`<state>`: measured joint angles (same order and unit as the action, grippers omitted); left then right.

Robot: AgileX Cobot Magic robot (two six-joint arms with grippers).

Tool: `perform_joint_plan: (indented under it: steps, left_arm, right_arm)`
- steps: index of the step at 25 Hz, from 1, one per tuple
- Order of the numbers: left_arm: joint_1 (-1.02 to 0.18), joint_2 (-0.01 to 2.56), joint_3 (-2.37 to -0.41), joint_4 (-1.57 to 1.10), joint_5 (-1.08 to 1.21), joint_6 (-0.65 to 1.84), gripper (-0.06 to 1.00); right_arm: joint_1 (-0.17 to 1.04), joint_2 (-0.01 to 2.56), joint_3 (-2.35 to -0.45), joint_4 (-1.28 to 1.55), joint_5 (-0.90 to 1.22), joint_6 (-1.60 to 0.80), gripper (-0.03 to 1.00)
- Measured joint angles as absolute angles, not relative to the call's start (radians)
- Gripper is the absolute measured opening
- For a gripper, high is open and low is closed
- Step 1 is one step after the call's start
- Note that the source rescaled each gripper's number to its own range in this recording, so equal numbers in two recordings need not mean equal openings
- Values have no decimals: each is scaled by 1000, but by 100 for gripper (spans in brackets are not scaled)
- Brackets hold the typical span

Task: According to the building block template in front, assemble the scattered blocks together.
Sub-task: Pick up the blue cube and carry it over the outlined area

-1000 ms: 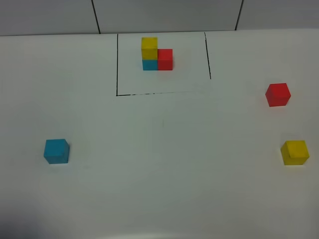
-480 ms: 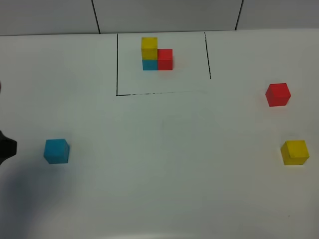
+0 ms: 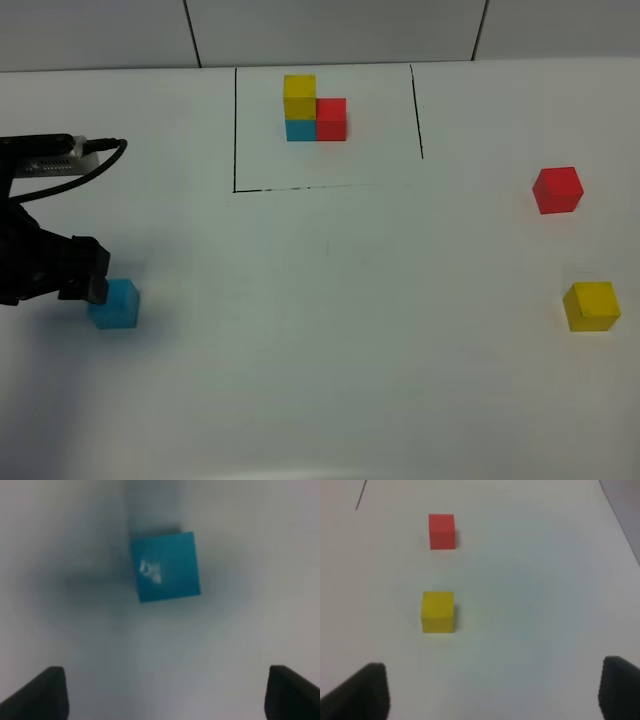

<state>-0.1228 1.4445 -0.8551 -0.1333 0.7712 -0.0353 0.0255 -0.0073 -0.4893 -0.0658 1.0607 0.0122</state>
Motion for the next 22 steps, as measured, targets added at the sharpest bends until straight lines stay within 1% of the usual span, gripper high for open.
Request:
perform_joint_plan:
  steps: [10,15,22]
  left_arm:
    - [-147,1655,-915,-116,709,-78,100]
    - [-160,1719,-966,-113,694,-104,100]
    - [-160,1790,-975,-113,683,-109,100]
  right_arm:
    - [25,-7,-489,-66,1061,12,77]
    - [25,-7,-489,-66,1061,12,77]
    - [25,-7,-489,-66,1061,12,77]
